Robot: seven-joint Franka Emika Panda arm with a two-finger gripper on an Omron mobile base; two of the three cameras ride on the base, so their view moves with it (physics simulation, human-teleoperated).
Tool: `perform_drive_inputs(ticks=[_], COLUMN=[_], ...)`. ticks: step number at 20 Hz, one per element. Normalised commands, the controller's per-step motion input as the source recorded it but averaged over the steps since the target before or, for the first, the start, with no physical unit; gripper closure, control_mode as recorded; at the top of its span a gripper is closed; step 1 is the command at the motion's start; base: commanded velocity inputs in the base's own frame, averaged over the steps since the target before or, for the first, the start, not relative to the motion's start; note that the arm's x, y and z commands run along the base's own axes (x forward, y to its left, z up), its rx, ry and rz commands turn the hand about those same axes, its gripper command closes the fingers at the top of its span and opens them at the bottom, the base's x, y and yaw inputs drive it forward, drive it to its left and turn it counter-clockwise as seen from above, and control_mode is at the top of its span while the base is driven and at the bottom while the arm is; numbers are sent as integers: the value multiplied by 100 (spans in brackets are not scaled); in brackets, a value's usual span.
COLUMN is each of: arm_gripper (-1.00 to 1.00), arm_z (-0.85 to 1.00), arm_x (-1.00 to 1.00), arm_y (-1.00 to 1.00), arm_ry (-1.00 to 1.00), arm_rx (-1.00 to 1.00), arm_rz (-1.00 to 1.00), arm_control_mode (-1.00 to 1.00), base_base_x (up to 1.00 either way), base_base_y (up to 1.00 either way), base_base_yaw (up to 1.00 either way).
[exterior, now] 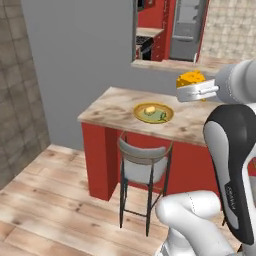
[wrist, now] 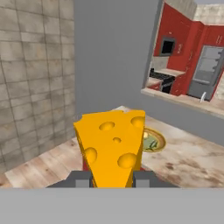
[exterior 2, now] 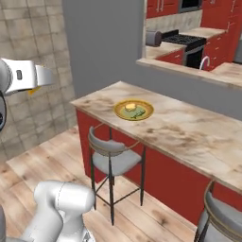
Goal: Take the cheese, fish, and potato from the fridge and place them on the plate on the dining counter to create an appetizer plate.
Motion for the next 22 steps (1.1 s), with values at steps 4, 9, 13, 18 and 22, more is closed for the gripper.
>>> perform_drive_inputs(ticks=[4, 9, 13, 18, 22], arm_gripper=[100, 100, 100, 100, 100], arm_z=[0, 0, 0, 0, 0], arm_x=[0, 0, 0, 0, 0], arm_y=[0, 0, 0, 0, 0], arm_ry=[0, 0, 0, 0, 0], arm_rx=[0, 0, 0, 0, 0], arm_rz=[0, 0, 0, 0, 0], arm_control_mode=[100, 100, 100, 100, 100], base_base_x=[49, 50, 52, 58, 69], base_base_y=[54, 7, -4, 0, 18], base_base_yaw=[-42, -41, -37, -34, -29])
